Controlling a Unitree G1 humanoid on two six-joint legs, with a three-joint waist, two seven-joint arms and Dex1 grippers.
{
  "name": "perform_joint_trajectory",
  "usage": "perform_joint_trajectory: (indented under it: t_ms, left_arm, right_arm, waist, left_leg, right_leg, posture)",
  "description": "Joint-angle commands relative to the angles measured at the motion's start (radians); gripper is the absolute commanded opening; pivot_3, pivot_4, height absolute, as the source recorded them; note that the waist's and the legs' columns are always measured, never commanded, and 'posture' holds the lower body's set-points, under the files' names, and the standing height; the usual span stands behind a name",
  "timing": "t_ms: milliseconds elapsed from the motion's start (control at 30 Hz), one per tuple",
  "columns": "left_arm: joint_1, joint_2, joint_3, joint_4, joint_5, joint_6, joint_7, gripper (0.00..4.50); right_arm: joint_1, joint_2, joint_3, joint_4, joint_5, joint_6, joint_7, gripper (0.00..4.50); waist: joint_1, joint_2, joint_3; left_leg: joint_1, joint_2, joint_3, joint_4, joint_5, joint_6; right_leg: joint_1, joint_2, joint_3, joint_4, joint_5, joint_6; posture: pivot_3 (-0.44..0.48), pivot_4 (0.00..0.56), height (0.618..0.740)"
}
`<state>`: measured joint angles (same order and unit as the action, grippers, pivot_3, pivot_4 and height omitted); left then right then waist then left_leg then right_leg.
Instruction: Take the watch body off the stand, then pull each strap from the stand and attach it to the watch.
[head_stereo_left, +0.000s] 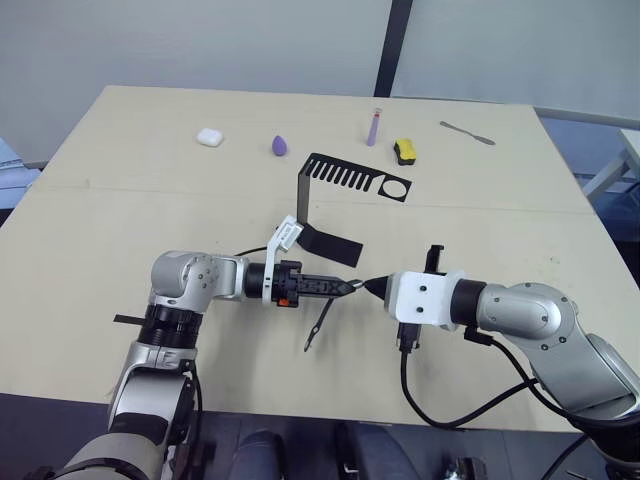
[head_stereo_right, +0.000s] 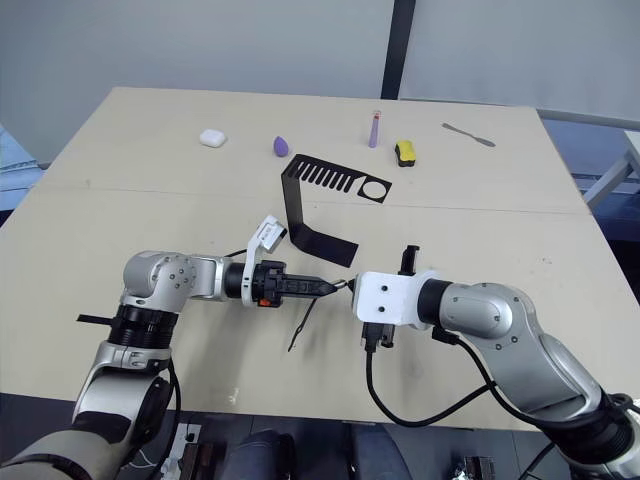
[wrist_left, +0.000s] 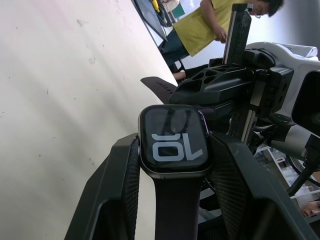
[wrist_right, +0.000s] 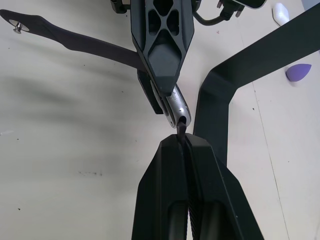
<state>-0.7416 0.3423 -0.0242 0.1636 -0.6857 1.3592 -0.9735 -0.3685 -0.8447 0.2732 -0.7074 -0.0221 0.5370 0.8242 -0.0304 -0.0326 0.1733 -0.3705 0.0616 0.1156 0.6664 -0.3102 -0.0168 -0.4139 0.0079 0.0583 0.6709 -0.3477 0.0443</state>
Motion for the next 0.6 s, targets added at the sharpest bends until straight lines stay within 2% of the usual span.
perform_joint_trajectory:
  t_ms: [33, 600]
  left_arm:
    - [-0.024, -0.027, -0.003, -0.062, -0.067, 0.011, -0.016, 1.58]
    - [-0.029, -0.040, 0.007, -0.077, -0.075, 0.032, -0.003, 1.58]
  right_arm:
    - [-0.017, 0.007, 0.008, -0.018, -0.009, -0.027, 0.015, 0.00]
    - [-0.009, 0.017, 0.008, -0.021, -0.020, -0.028, 0.019, 0.00]
  waist:
    - [0.000, 0.000, 0.000]
    - [0.000, 0.000, 0.000]
  left_leg:
    - [0.000, 0.000, 0.000, 0.000, 0.000, 0.000]
    - [0.000, 0.000, 0.000, 0.000, 0.000, 0.000]
  right_leg:
    - [0.000, 0.000, 0.000, 0.000, 0.000, 0.000]
    - [0.000, 0.000, 0.000, 0.000, 0.000, 0.000]
  posture:
    - [0.000, 0.150, 0.740]
    - [0.000, 0.150, 0.740]
